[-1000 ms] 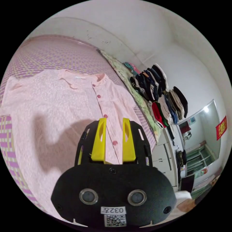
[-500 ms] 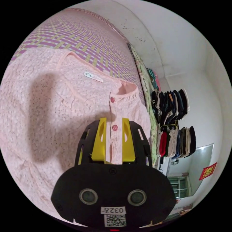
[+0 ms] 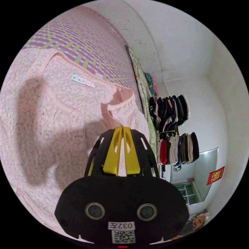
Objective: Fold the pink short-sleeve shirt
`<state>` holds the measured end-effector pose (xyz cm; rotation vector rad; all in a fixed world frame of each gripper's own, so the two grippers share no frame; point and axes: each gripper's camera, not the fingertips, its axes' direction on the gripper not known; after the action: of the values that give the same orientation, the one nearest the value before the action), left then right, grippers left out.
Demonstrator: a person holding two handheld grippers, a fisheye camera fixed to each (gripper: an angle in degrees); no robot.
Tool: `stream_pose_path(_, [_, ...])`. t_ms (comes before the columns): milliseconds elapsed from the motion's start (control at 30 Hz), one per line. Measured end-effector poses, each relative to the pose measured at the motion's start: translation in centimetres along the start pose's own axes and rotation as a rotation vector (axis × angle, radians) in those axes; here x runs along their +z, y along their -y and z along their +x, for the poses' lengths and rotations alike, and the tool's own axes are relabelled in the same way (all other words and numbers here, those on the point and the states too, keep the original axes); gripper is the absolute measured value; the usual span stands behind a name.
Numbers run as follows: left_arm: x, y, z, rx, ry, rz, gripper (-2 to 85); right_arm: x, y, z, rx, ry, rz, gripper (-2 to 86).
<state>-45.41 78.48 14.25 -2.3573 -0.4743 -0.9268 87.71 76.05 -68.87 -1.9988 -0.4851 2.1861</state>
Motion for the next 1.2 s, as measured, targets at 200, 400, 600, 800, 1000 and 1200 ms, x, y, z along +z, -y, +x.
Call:
stream_pose_path(200, [-2.2,-0.8,5.2,0.043,-0.061,0.017,-0.8,0.5,1.6,-0.3,0.019,-0.062,-0.065,12.0])
stream_pose_path(400, [-2.8,-1.7,10.6,0.089,-0.070,0.014,-0.8,1.8,2.5,-0.6,0.006,0.013,-0.110,7.9])
stream_pose_path(600, [-3.7,-2.9,14.1,0.092,-0.058,0.041,-0.8,0.3,2.7,-3.4,-0.042,0.033,-0.086,-0.5])
stream_pose_path(800, [-3.9,-2.8,17.9,0.123,0.018,0.015,-0.9,-4.0,4.8,-8.0,-0.051,-0.034,-0.108,-1.0])
stream_pose_path(1000, [-4.4,-2.3,21.4,0.158,0.038,0.000,-0.8,-5.9,6.5,-11.4,-0.094,0.152,-0.080,-1.0])
stream_pose_path(1200, [-5.4,-1.7,23.9,0.253,0.315,-0.076,-0.9,-1.0,6.5,-9.0,0.058,0.450,-0.162,-1.0])
